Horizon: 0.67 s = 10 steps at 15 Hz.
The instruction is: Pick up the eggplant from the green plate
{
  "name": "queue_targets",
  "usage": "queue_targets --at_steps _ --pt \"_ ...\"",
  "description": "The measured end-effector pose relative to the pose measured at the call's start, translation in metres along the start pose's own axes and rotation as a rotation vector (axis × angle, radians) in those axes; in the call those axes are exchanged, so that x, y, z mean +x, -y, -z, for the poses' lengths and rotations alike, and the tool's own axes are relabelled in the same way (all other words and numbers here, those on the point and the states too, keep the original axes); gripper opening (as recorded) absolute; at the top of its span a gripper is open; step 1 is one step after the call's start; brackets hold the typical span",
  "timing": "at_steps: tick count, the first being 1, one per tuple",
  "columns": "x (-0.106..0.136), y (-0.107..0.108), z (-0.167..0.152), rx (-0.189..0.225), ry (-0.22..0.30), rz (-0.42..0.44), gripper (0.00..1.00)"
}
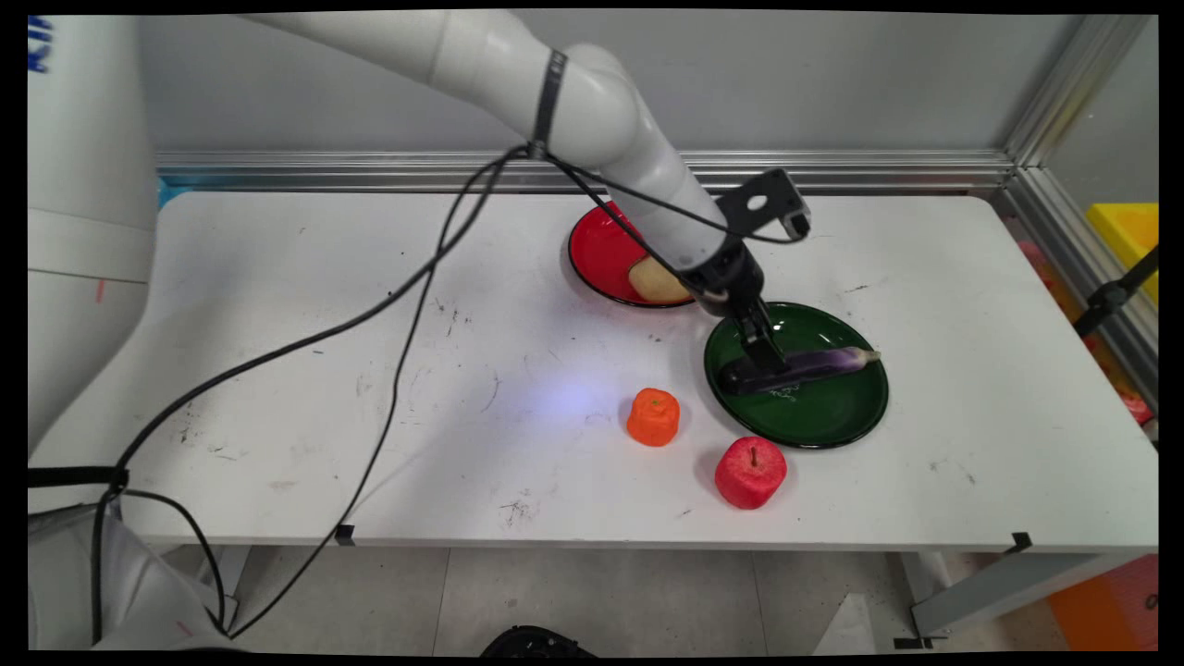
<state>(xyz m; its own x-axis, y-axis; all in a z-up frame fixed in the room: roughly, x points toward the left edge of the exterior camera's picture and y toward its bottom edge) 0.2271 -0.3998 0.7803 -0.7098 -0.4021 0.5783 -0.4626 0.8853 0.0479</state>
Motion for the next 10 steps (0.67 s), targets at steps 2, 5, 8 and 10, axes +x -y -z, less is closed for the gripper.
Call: queue_targets --at_steps 2,5,8,10 --pt "0.001 -0.001 -0.018 0.000 0.014 0.001 1.00" --pt "0.002 -0.002 -0.037 -0.003 0.026 -0.004 1.00" --pt "0.004 -0.005 -0.050 -0.009 0.028 -0.020 0.00" --pt "0.006 -0.007 -0.054 -0.015 0.022 -0.030 0.00"
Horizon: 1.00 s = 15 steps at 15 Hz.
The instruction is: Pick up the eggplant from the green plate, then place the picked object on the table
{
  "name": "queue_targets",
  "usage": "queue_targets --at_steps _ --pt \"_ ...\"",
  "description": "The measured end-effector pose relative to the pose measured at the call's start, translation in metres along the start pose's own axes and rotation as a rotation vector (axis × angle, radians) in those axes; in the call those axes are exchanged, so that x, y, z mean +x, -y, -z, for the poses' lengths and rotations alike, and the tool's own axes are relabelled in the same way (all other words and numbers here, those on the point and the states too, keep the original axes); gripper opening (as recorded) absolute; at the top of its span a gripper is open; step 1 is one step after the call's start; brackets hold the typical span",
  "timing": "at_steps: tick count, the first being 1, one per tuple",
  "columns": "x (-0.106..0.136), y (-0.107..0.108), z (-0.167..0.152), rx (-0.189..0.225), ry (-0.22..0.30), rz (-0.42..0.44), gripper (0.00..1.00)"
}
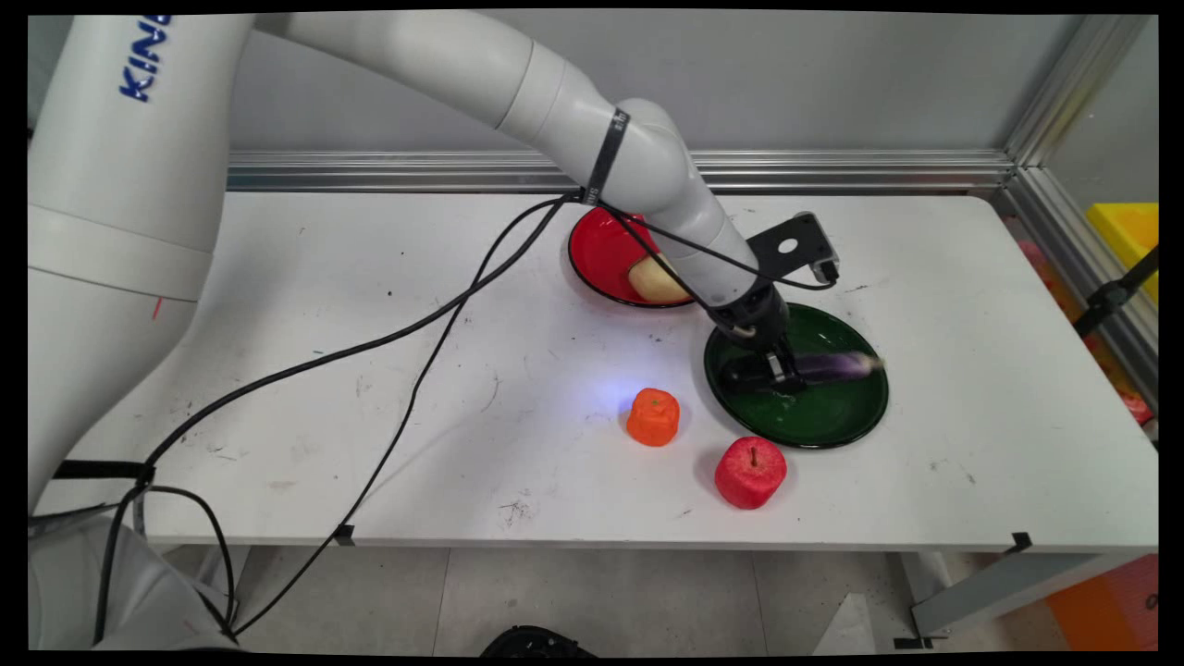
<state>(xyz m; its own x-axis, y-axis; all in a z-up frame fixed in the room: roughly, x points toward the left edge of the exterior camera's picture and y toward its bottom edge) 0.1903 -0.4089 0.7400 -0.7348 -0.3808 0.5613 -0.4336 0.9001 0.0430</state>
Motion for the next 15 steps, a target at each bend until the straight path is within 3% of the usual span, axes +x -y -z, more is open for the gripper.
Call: queue_targets --at_steps 8,15 --pt "0.003 -0.003 0.020 0.001 -0.044 -0.041 0.00" --pt "-0.008 -0.003 0.091 0.031 -0.088 -0.050 0.00"
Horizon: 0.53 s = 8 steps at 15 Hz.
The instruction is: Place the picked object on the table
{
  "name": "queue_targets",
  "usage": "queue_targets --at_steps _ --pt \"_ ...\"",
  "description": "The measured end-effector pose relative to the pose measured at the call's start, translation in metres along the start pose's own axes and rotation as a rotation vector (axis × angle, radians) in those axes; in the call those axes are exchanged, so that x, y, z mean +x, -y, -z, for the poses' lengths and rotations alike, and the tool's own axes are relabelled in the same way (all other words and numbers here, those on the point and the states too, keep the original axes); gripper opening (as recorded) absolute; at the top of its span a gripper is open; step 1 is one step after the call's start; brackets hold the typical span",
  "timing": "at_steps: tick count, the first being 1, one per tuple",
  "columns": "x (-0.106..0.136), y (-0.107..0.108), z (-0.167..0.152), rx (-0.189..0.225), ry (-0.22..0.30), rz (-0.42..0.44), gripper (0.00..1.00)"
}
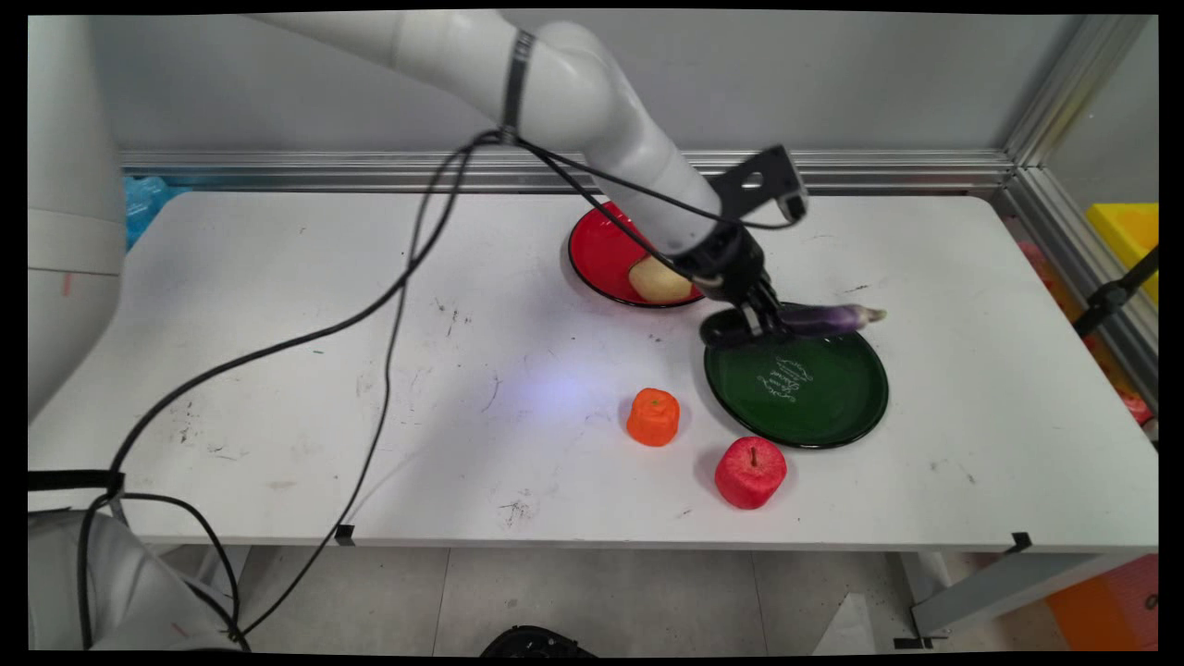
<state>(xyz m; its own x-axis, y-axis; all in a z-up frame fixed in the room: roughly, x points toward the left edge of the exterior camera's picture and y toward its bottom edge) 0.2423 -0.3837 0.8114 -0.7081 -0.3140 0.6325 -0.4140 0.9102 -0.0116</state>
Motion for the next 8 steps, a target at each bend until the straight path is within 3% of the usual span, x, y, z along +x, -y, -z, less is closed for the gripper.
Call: queue_targets --at_steps 3,8 --pt "-0.016 0.001 0.040 0.020 0.005 0.008 0.00" --pt "-0.070 0.002 0.101 0.036 0.063 0.022 0.00"
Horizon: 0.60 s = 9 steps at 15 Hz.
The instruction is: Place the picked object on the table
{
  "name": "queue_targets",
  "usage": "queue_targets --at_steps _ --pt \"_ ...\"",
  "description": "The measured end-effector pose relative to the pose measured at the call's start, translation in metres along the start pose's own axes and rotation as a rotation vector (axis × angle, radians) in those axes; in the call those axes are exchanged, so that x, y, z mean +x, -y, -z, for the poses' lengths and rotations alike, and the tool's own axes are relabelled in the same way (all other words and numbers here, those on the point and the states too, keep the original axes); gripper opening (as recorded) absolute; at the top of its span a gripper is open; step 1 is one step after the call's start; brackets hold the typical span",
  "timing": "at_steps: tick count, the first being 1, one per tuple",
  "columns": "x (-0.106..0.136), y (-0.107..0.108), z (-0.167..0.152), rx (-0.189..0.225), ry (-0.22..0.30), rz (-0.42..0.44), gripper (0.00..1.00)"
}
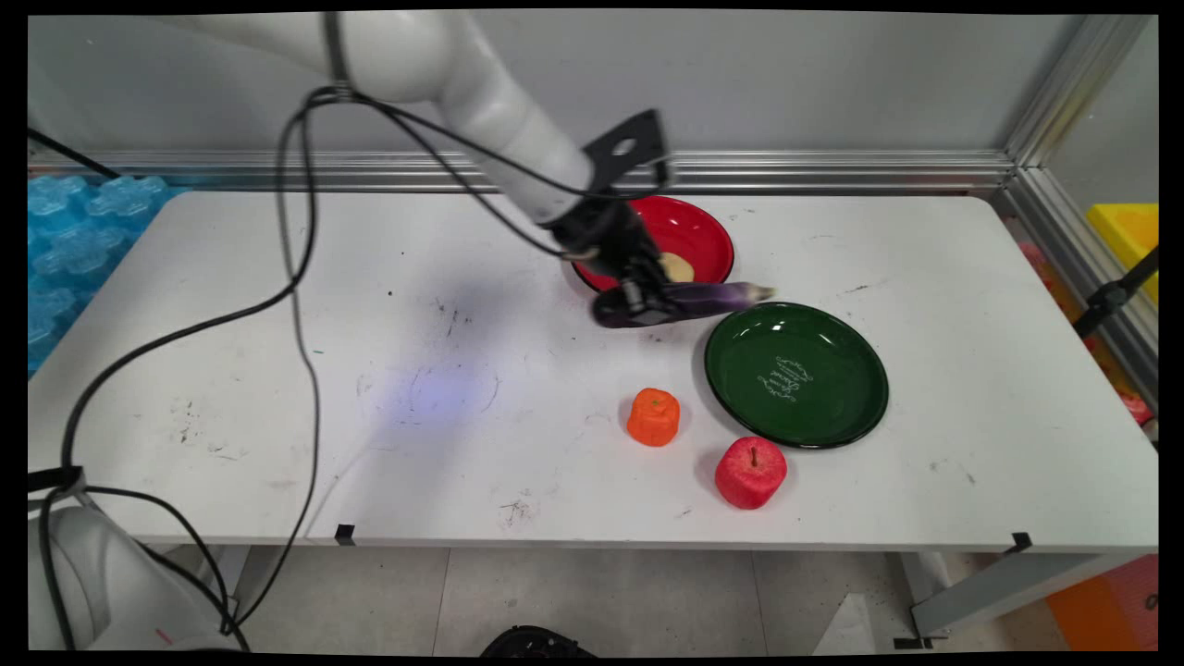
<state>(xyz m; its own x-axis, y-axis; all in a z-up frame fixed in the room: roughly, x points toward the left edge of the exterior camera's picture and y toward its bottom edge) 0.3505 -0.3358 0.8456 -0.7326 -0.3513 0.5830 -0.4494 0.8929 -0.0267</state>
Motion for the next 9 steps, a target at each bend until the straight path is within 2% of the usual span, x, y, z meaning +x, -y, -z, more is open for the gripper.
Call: queue_targets --at_steps 4,9 --pt "-0.048 0.003 0.029 0.005 0.055 0.008 0.00" --pt "-0.085 0.007 0.037 -0.003 0.091 -0.007 0.00"
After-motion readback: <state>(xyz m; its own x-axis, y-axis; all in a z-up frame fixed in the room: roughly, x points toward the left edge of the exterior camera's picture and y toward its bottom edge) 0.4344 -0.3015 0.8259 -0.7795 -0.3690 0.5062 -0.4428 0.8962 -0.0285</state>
